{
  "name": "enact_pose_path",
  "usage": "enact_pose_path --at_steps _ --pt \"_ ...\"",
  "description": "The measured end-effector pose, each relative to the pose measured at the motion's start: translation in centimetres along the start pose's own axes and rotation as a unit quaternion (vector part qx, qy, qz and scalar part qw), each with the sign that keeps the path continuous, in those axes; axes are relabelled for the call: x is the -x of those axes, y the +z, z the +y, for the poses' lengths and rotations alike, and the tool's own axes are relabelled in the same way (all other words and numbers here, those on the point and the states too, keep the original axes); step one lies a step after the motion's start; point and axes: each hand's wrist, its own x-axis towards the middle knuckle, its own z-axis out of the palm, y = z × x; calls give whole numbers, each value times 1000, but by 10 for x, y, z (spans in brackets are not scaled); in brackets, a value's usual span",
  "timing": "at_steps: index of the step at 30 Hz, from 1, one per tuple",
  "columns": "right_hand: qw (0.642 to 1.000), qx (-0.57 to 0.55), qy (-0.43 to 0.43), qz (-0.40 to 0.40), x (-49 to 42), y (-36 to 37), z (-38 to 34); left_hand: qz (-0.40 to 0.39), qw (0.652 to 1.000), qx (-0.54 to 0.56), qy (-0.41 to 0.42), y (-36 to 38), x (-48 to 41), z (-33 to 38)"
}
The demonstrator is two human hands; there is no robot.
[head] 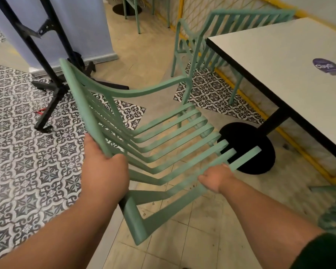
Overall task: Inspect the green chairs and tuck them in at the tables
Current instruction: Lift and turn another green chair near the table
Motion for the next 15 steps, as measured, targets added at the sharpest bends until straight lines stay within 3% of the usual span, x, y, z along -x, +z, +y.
enact_pose_path --at_steps 15 --pt "998 -10 59 -29 39 45 41 -73 997 -2 20 20 47 4"
